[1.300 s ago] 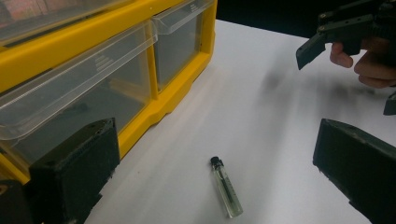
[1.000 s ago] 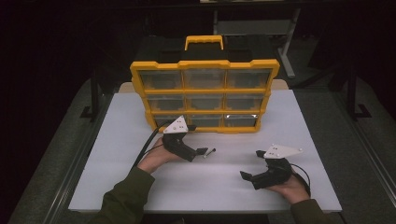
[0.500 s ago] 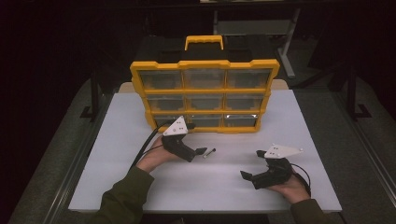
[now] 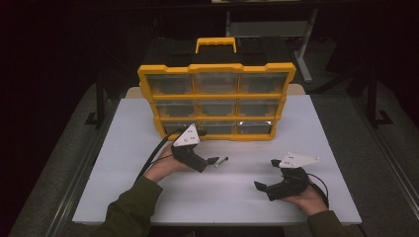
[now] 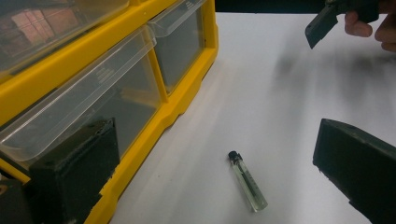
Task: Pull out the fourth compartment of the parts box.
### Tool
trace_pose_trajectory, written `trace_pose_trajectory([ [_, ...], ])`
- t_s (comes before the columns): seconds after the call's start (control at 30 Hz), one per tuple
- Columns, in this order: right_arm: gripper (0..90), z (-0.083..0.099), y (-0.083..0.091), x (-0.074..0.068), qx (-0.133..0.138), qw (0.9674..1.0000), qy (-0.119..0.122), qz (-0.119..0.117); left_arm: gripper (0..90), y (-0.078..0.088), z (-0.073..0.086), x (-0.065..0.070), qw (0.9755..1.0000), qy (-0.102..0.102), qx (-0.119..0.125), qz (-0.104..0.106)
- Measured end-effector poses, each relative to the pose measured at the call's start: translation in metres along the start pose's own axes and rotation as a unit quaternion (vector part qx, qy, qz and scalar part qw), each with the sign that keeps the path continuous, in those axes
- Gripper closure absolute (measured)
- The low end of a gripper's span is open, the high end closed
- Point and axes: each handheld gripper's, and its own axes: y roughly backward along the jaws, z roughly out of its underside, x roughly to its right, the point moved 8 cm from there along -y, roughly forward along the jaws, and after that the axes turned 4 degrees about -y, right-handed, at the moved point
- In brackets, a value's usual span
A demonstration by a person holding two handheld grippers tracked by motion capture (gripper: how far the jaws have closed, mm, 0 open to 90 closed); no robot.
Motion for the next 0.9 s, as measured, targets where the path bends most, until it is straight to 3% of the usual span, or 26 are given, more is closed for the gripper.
trace_pose_trajectory([
  [0.9,0.0,-0.0003,0.0006,0.0001,0.002,1.0000,0.001,0.000,0.4,-0.0006,-0.0018,0.0019,0.9980,-0.061,0.002,-0.018],
])
